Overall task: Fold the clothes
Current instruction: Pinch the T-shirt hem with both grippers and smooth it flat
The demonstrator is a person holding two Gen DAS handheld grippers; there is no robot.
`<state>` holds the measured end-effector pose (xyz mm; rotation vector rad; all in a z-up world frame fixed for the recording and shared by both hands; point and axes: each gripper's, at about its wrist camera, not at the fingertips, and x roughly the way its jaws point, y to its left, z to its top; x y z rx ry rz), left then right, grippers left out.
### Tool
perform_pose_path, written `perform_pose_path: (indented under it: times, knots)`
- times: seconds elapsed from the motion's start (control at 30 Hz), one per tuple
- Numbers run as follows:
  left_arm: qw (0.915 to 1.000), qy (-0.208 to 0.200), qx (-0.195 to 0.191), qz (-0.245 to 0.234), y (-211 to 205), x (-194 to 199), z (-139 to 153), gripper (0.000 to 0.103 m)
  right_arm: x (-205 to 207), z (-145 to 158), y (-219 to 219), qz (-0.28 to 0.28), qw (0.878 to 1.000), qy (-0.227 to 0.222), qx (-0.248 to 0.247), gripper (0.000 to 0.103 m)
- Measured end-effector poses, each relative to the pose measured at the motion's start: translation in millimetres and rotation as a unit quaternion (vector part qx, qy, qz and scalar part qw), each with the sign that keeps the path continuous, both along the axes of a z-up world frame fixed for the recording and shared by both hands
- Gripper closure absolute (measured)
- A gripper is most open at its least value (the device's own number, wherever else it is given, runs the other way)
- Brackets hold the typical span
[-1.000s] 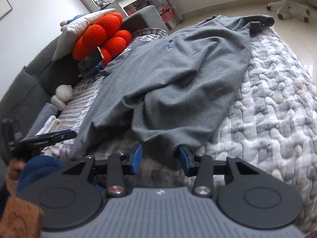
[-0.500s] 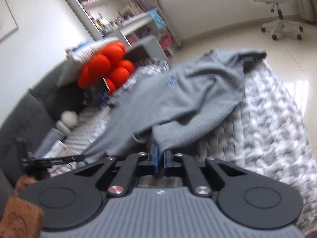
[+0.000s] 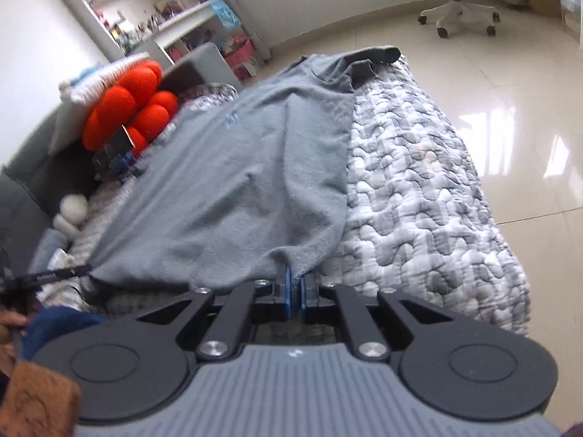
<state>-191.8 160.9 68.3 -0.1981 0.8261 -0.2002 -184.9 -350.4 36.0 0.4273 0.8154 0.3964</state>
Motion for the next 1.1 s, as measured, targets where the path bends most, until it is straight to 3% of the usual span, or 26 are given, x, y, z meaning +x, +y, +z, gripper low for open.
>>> perform_pose_path:
  times: [0.1, 0.17, 0.33, 0.37, 0.53, 0.7, 0.77, 0.83, 0.9, 0.97, 1.0, 1.03, 1.1]
  knots:
    - [0.9998, -0.017, 0.007, -0.002, -3, 2, 15, 0.101, -9, 28, -12, -0.006, 0.998, -0.040, 0.052, 0.096]
    - [0.9998, -0.011, 0.018, 0.003, -4, 9, 11, 0.101, -9, 37, -16, -0.014, 0.997, -0.053, 0.050, 0.096]
    - [0.9987, 0.047, 0.004, 0.016, 11, 20, -32, 0.100, 5, 2, -8, -0.037, 0.997, 0.001, -0.073, 0.096]
    - [0.9986, 0.050, -0.004, 0.019, 16, 16, -37, 0.100, 5, -11, -9, -0.033, 0.996, 0.015, -0.078, 0.095]
    - [0.9992, 0.033, -0.012, 0.017, 23, -9, -33, 0.064, -2, -39, -11, -0.029, 0.998, 0.033, -0.040, 0.088]
    - [0.9997, 0.015, -0.011, -0.017, 14, -25, -36, 0.061, -3, -35, -5, -0.024, 0.999, 0.012, -0.019, 0.087]
    - [0.9994, 0.008, -0.014, -0.030, 11, -28, -40, 0.056, -1, -35, 2, -0.013, 1.000, 0.011, -0.022, 0.083]
    - [0.9988, -0.001, -0.030, -0.038, 9, -29, -45, 0.048, -1, -38, 4, -0.013, 1.000, 0.014, -0.020, 0.067]
    - [0.9990, 0.001, -0.025, -0.038, 5, -27, -46, 0.046, 0, -42, 6, -0.015, 1.000, 0.015, -0.014, 0.066]
    - [0.9990, 0.003, -0.019, -0.039, 1, -25, -47, 0.048, -1, -43, 7, -0.019, 1.000, 0.012, -0.014, 0.067]
    - [0.9991, 0.003, -0.016, -0.040, -1, -25, -47, 0.057, -1, -43, 8, -0.022, 1.000, 0.011, -0.017, 0.068]
    - [0.9991, 0.004, -0.014, -0.040, -3, -24, -48, 0.079, -1, -43, 9, -0.024, 0.999, 0.011, -0.021, 0.071]
    - [0.9991, 0.006, -0.008, -0.041, -7, -22, -49, 0.092, -3, -42, 13, -0.027, 0.999, 0.008, -0.042, 0.079]
